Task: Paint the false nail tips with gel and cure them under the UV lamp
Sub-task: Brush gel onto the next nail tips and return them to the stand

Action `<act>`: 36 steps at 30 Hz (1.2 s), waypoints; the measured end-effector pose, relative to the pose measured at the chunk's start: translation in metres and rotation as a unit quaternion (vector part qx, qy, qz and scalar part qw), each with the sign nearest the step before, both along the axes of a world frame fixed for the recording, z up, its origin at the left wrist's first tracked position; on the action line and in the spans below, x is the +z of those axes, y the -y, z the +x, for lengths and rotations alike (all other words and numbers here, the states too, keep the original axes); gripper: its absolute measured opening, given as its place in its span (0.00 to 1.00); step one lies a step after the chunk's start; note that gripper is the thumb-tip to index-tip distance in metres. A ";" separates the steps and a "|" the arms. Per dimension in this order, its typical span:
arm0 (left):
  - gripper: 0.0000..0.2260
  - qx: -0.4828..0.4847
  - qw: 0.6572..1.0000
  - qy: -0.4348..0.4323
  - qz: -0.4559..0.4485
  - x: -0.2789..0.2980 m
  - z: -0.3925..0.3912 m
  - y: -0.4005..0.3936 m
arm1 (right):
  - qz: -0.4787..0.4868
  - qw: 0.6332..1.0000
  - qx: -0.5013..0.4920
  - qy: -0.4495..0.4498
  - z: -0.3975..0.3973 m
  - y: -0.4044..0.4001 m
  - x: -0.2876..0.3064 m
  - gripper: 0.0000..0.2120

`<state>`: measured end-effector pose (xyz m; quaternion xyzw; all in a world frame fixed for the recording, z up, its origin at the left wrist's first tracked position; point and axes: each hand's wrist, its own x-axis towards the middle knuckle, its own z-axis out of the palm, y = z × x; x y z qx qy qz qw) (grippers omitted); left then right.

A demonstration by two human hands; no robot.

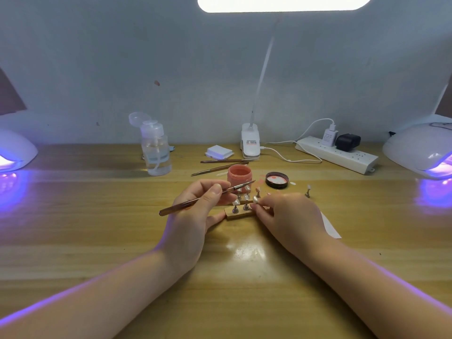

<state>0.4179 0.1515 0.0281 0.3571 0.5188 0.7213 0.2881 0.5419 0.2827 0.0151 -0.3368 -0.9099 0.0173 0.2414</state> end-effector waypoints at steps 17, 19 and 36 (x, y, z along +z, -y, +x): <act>0.06 0.145 0.928 -0.292 -0.181 0.058 -0.042 -0.052 | -0.025 0.994 0.065 -0.084 0.010 0.001 0.003 0.10; 0.08 0.132 0.898 -0.354 -0.224 0.069 -0.045 -0.063 | -0.034 0.990 0.077 -0.111 0.009 0.003 0.002 0.07; 0.06 0.059 0.827 -0.410 -0.381 0.072 -0.048 -0.115 | -0.114 0.975 0.107 -0.161 0.009 0.003 0.001 0.05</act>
